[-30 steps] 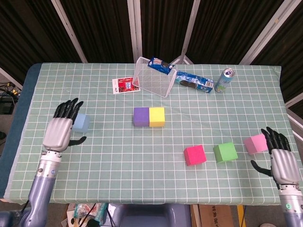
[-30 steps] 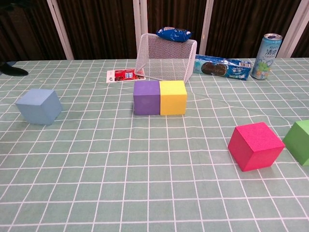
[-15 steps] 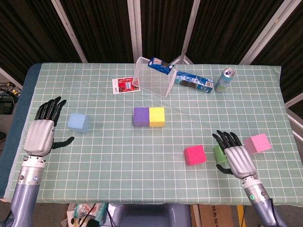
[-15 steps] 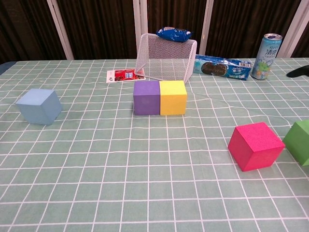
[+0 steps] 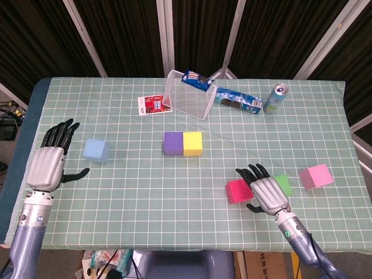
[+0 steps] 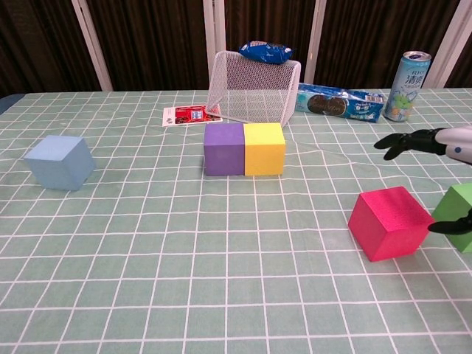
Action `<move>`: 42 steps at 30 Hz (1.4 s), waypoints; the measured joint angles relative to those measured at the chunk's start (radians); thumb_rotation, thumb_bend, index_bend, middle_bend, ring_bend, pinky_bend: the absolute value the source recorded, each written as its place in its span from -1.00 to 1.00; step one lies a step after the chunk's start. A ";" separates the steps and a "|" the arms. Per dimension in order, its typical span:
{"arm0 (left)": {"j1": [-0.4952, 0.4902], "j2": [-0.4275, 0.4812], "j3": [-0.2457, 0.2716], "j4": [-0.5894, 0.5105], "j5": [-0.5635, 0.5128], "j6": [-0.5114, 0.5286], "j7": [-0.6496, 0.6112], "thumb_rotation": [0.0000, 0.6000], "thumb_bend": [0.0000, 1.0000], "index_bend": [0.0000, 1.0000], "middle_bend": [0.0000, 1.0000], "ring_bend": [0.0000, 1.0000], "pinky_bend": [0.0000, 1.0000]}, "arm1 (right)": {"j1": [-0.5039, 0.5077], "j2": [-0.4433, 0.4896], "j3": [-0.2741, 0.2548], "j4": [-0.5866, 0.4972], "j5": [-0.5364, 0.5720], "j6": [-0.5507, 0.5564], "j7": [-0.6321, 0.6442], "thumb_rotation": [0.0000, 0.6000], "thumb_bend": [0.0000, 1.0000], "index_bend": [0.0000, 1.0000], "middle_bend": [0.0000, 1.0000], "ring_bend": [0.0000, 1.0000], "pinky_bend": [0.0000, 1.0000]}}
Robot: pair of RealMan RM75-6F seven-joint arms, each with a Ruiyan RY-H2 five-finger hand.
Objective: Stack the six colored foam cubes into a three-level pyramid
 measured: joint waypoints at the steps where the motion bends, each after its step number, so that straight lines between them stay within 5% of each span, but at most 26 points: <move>1: 0.002 0.000 -0.003 -0.001 0.001 0.000 -0.001 1.00 -0.85 -1.00 -1.00 -1.00 -0.88 | 0.004 -0.005 -0.002 0.004 -0.001 -0.003 0.000 1.00 -0.51 -1.00 -0.66 -0.97 -1.00; 17: 0.022 0.003 -0.034 0.005 -0.004 -0.027 -0.019 1.00 -0.85 -1.00 -1.00 -1.00 -0.88 | 0.057 -0.077 -0.019 0.091 0.054 -0.048 -0.001 1.00 -0.51 -1.00 -0.51 -0.92 -1.00; 32: 0.033 0.004 -0.056 0.005 -0.009 -0.044 -0.024 1.00 -0.85 -1.00 -1.00 -1.00 -0.88 | 0.087 -0.121 -0.020 0.136 0.085 -0.048 0.006 1.00 -0.49 -0.97 -0.11 -0.67 -1.00; 42: 0.040 0.007 -0.065 0.004 -0.007 -0.053 -0.024 1.00 -0.85 -1.00 -1.00 -1.00 -0.88 | 0.121 -0.115 0.038 0.109 0.151 -0.042 0.010 1.00 -0.49 -0.97 -0.11 -0.67 -1.00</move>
